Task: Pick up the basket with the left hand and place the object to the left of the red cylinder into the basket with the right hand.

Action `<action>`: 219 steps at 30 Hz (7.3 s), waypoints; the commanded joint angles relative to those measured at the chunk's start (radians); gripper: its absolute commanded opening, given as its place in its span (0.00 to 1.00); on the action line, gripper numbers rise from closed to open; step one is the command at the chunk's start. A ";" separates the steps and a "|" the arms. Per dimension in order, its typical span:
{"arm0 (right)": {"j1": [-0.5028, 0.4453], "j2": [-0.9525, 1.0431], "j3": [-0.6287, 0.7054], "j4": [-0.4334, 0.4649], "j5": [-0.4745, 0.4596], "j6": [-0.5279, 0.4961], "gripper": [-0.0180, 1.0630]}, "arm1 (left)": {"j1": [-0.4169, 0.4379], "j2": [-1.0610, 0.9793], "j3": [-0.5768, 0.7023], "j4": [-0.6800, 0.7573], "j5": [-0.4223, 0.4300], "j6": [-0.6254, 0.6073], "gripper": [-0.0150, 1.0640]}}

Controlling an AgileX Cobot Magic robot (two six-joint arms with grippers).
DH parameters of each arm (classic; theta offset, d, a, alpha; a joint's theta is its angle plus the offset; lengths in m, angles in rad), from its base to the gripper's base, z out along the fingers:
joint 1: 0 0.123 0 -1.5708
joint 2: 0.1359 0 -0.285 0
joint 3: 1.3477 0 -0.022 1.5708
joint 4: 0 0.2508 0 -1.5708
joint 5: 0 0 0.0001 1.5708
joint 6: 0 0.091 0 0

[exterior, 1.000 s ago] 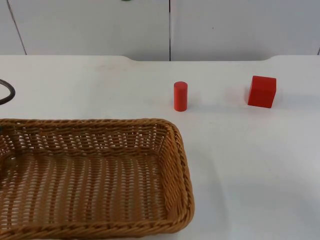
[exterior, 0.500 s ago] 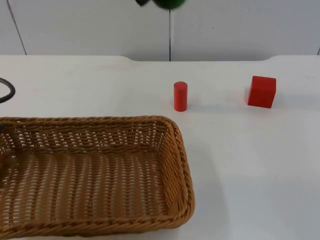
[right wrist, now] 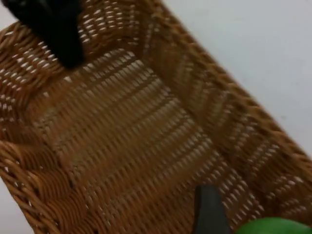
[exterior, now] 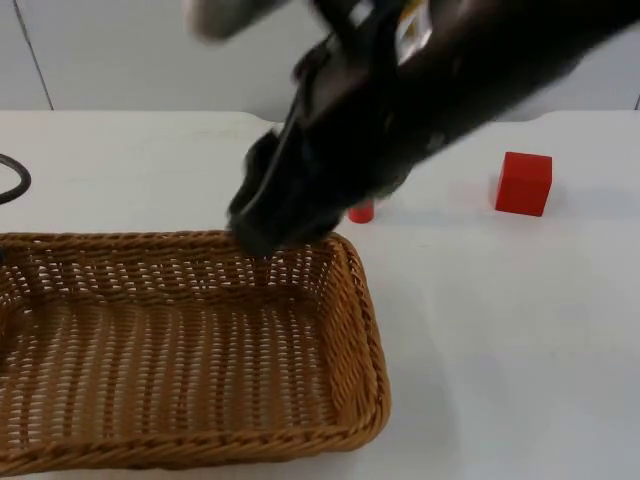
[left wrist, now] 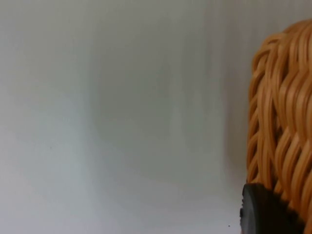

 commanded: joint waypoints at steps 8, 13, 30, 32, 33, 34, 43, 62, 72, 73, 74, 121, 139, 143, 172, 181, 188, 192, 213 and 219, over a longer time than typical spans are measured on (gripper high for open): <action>0.035 0.169 0.010 0.008 -0.082 -0.009 0.14 | 0.002 -0.011 0.004 -0.091 0.030 0.065 0.01; 0.035 0.176 0.010 0.008 -0.067 -0.009 0.59 | 0.002 -0.011 0.004 -0.091 0.032 0.065 0.01; 0.033 -0.344 0.008 -0.022 0.189 -0.007 0.99 | 0.002 -0.011 0.004 -0.111 0.026 0.065 0.01; 0.033 -0.385 0.008 -0.025 0.212 -0.007 0.99 | -0.005 -0.011 0.004 -0.122 0.029 0.065 0.01; 0.033 -0.430 0.012 -0.030 0.220 -0.007 0.99 | -0.015 -0.011 0.004 -0.127 0.027 0.065 0.01; 0.033 -0.477 0.024 -0.033 0.217 -0.007 0.99 | -0.033 -0.011 0.004 -0.132 0.015 0.065 0.01; 0.033 -0.775 0.183 -0.057 0.188 0.034 0.99 | -0.273 0.075 0.004 -0.262 -0.103 0.052 0.01; 0.033 -1.190 0.380 -0.343 0.430 0.301 0.99 | -0.521 0.267 -0.106 -0.426 -0.277 0.044 0.26; 0.033 -1.200 0.380 -0.441 0.469 0.369 0.99 | -0.493 0.241 -0.106 -0.341 -0.271 0.055 0.99; 0.033 -1.200 0.380 -0.441 0.469 0.369 0.99 | -0.493 0.241 -0.106 -0.341 -0.271 0.055 0.99; 0.033 -1.200 0.380 -0.441 0.469 0.369 0.99 | -0.477 0.223 -0.106 -0.313 -0.271 0.046 0.99; 0.033 -1.658 0.587 -0.515 0.636 0.525 0.99 | -0.270 -1.409 0.083 0.327 0.102 -0.420 0.99; 0.033 -1.752 0.636 -0.444 0.877 0.540 0.99 | -0.270 -1.727 0.281 0.557 0.233 -0.608 0.99; 0.033 -1.752 0.643 -0.290 0.827 0.423 0.99 | -0.270 -1.727 0.281 0.572 0.231 -0.608 0.99; 0.033 -1.752 0.660 -0.174 0.793 0.303 0.99 | -0.270 -1.727 0.281 0.591 0.231 -0.564 0.99; 0.033 -1.752 0.660 -0.169 0.793 0.313 0.99 | -0.270 -1.727 0.281 0.557 0.230 -0.573 0.99; -0.133 -1.752 0.660 -0.169 0.793 0.313 0.99 | -0.270 -1.727 0.281 0.557 0.230 -0.573 0.99; -0.288 -1.752 0.660 -0.169 0.793 0.313 0.99 | -0.270 -1.727 0.281 0.557 0.230 -0.573 0.99; -0.793 -1.752 0.660 -0.169 0.793 0.313 0.99 | -0.270 -1.727 0.281 0.557 0.230 -0.573 0.99; -0.793 -1.752 0.660 -0.169 0.793 0.313 0.99 | -0.261 -1.727 0.281 0.557 0.230 -0.573 0.99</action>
